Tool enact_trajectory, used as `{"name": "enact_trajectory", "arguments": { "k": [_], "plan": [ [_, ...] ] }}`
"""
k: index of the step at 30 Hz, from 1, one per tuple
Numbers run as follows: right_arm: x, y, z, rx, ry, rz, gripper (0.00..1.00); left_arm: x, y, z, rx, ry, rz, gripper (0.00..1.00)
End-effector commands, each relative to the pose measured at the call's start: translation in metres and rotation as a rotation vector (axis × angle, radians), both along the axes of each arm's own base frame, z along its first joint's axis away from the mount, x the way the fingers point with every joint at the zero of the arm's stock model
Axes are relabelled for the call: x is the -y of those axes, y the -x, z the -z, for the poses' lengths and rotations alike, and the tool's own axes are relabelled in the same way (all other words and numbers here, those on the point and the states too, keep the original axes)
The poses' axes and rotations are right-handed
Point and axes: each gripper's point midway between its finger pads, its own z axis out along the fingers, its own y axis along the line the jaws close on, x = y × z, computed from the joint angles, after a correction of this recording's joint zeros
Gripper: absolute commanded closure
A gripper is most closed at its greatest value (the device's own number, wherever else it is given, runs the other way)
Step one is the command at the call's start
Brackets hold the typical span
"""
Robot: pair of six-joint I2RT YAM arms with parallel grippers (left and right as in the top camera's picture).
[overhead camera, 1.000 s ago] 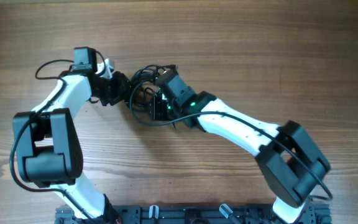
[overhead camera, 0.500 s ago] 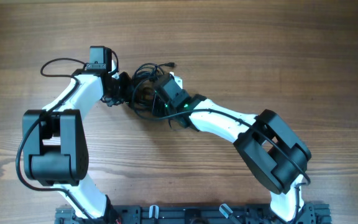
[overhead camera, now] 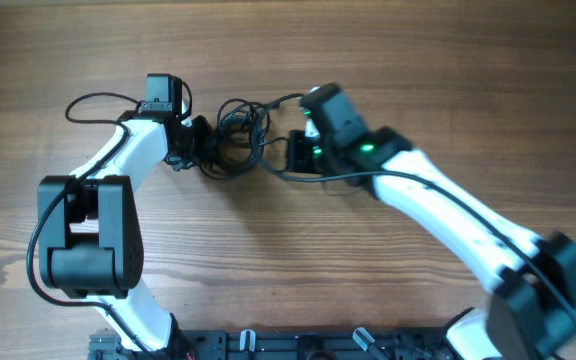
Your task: Untangle cables
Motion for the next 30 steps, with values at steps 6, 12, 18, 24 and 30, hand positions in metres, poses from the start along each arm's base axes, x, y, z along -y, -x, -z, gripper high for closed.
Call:
{"name": "enact_trajectory", "arguments": {
  "k": [6, 12, 18, 24, 30],
  "plan": [
    [0.098, 0.016, -0.035, 0.010, 0.118, 0.007, 0.96, -0.007, -0.002, 0.009, -0.017, -0.034, -0.029, 0.85],
    [0.213, 0.008, -0.015, -0.083, 0.365, 0.311, 0.96, -0.007, -0.003, 0.009, -0.015, -0.034, -0.029, 0.84],
    [0.230, 0.005, -0.015, -0.096, 0.356, 0.370, 0.96, -0.007, -0.003, 0.009, -0.016, -0.033, -0.030, 0.84],
    [0.291, -0.010, -0.130, 0.205, 0.567, 0.631, 0.96, -0.007, -0.003, 0.008, -0.018, -0.028, -0.036, 0.84],
    [0.369, -0.009, -0.123, 0.198, 0.813, 0.933, 0.96, -0.005, -0.003, 0.008, -0.014, -0.019, -0.033, 0.83]
  ]
}}
